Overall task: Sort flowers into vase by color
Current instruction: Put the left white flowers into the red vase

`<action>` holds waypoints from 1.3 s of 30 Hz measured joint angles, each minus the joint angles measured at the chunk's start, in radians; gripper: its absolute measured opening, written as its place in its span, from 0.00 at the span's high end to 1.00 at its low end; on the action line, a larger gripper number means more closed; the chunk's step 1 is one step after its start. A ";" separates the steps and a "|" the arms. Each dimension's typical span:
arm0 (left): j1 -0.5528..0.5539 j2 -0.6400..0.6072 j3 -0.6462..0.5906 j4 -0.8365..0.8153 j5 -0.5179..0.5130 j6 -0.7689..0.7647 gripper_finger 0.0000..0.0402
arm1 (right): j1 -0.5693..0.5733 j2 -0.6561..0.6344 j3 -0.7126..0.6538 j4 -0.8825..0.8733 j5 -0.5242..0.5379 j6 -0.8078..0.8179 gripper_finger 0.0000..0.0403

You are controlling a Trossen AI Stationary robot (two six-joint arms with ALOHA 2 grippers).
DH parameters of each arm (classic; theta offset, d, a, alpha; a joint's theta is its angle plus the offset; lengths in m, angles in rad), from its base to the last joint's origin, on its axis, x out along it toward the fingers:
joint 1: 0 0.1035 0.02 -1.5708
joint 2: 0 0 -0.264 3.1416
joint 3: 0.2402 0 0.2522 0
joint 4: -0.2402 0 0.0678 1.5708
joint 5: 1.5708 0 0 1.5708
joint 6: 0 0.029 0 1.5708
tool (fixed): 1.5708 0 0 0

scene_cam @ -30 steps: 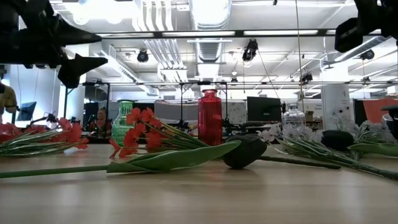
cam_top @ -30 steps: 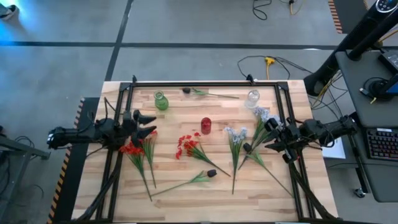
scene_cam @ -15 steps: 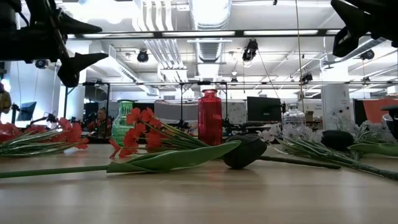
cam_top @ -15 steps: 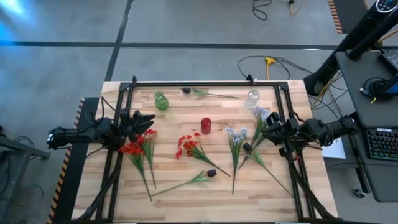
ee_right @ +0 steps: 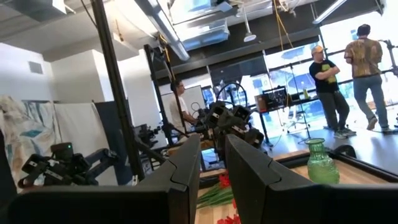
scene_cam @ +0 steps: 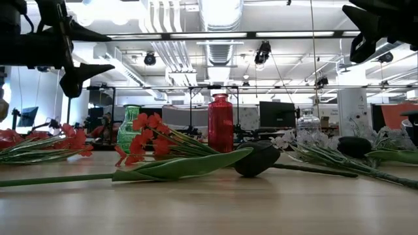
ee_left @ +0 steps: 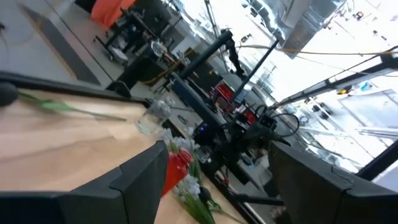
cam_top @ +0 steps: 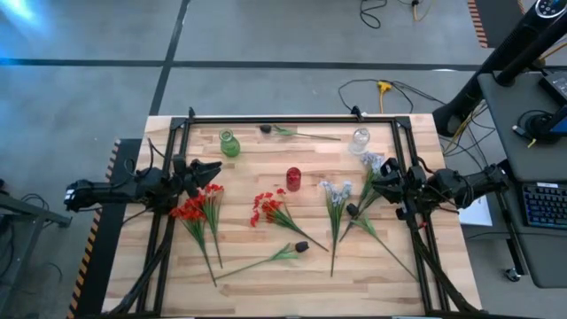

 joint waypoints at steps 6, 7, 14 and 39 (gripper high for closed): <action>0.000 0.048 0.000 0.083 0.035 0.065 0.35 | 0.000 0.000 0.000 -0.008 -0.001 0.000 0.83; 0.000 0.052 0.000 0.104 0.032 0.087 0.35 | 0.000 0.000 0.000 -0.007 -0.001 0.000 0.83; 0.000 0.075 0.000 0.142 0.004 0.014 0.35 | 0.000 0.000 0.000 -0.008 -0.002 0.000 0.83; -0.100 0.398 0.087 0.293 0.144 0.020 0.36 | 0.000 0.000 0.000 -0.031 -0.003 0.077 0.83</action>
